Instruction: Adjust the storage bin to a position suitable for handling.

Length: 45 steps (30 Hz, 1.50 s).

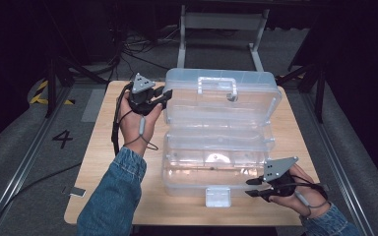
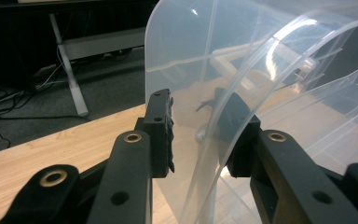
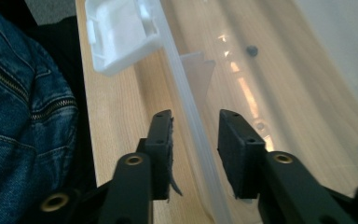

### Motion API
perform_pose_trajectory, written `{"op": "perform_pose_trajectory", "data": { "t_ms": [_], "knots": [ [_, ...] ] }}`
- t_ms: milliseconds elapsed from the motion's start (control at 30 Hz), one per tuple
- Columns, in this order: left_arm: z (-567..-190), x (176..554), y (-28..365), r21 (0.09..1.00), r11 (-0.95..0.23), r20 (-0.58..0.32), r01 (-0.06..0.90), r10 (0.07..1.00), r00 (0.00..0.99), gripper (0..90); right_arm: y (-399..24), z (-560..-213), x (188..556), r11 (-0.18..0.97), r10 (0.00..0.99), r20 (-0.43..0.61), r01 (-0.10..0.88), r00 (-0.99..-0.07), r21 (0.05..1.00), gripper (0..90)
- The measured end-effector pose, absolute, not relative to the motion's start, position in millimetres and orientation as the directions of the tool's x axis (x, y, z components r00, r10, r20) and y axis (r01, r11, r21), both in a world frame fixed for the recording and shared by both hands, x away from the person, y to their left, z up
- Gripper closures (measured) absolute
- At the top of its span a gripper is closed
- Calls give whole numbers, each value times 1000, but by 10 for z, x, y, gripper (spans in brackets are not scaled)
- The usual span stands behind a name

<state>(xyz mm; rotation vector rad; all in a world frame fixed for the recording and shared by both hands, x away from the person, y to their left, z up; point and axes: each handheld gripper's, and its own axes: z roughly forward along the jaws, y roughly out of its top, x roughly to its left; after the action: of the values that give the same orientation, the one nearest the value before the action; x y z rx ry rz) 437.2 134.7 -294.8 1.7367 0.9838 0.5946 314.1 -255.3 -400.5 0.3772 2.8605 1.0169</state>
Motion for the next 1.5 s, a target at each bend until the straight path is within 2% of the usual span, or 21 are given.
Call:
{"op": "perform_pose_trajectory", "data": {
  "t_ms": [133, 700, 767, 833, 933, 1133, 1267, 1500],
  "knots": [
    [-2942, 4426, 1332, 925, -152, -63, 349, 843, 535, 690, -2517, -4036, 3150, 771, 251, -14, 191, -968, 607, 797],
    [-2980, 4840, 1328, 904, -120, -121, 411, 849, 514, 724, -2519, -4043, 3135, 778, 236, -49, 158, -971, 608, 809],
    [-2988, 4890, 1349, 906, -102, -140, 411, 844, 517, 754, -2521, -4044, 3135, 777, 235, -49, 158, -971, 610, 809],
    [-2984, 4910, 1379, 907, -95, -146, 411, 843, 518, 839, -2523, -4045, 3135, 776, 236, -48, 158, -971, 611, 808],
    [-3029, 5048, 1408, 893, -89, -174, 442, 836, 521, 838, -2523, -4045, 3136, 776, 234, -45, 159, -971, 611, 809],
    [-3076, 5223, 1331, 870, -124, -151, 477, 854, 498, 831, -2530, -4047, 3137, 774, 232, -45, 157, -972, 614, 809],
    [-3136, 5323, 1358, 859, -101, -189, 503, 849, 494, 831, -2531, -4046, 3140, 774, 229, -43, 155, -972, 614, 810],
    [-3200, 5425, 1340, 841, -113, -186, 529, 858, 479, 827, -2531, -4048, 3140, 774, 228, -47, 152, -972, 615, 810]
  ]
}}
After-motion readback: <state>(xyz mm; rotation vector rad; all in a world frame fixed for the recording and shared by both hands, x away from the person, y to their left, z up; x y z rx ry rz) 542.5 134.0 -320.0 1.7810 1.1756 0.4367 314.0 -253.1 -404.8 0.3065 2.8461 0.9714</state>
